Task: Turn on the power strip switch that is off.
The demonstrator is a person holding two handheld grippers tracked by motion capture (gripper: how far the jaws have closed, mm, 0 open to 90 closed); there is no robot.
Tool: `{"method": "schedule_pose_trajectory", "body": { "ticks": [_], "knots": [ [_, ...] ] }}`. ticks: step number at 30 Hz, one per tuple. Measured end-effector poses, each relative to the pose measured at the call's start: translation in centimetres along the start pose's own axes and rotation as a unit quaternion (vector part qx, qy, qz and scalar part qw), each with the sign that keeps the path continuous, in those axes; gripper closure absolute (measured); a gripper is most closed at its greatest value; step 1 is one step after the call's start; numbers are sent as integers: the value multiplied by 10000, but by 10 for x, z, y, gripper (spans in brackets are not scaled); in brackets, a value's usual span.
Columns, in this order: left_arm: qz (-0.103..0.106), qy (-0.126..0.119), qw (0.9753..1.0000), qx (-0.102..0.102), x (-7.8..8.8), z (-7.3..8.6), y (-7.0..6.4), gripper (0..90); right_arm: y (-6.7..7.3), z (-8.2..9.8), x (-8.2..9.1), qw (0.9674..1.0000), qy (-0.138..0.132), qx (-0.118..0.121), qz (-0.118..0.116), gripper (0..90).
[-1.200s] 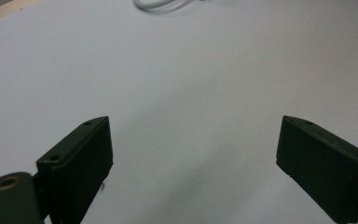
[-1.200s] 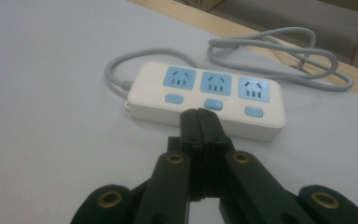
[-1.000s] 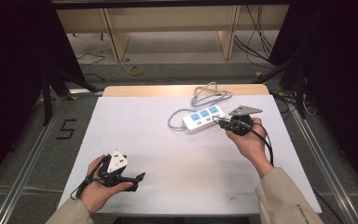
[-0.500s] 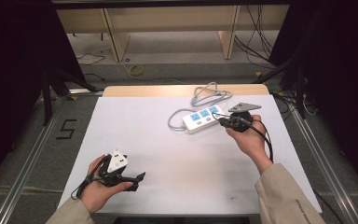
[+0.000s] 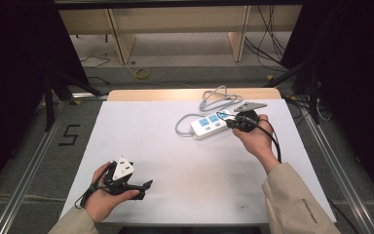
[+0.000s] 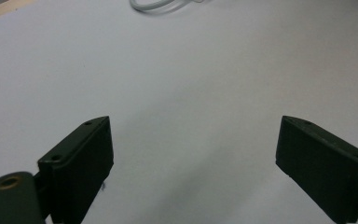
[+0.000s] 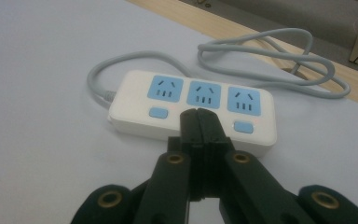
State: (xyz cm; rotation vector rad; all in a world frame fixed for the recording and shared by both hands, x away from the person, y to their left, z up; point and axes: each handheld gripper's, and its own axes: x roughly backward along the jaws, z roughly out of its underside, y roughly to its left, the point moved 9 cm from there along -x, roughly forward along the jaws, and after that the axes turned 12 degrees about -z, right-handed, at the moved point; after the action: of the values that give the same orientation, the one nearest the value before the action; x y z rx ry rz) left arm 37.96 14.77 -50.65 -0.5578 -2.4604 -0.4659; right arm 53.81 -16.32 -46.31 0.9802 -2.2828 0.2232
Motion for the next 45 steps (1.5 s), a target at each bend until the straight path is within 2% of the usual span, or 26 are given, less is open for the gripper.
{"method": "schedule_pose_trajectory", "body": {
  "ticks": [7, 15, 28, 45],
  "knots": [
    [-20, -10, 10000, 19, 0, -1, 0, 107, -6, -4, -5, 10000, 81, -1, 38, 900],
    [-21, 3, 10000, 9, -1, -1, 1, 107, -6, -5, -14, 9998, 171, -38, 1, 900],
    [-35, 7, 10000, 8, -1, -1, 1, 106, -12, -12, -16, 9996, 251, -80, 60, 900],
    [-4, 6, 10000, 2, -1, 0, 0, 106, -17, -8, -30, 9990, 404, -146, 92, 900]
  ]
}}
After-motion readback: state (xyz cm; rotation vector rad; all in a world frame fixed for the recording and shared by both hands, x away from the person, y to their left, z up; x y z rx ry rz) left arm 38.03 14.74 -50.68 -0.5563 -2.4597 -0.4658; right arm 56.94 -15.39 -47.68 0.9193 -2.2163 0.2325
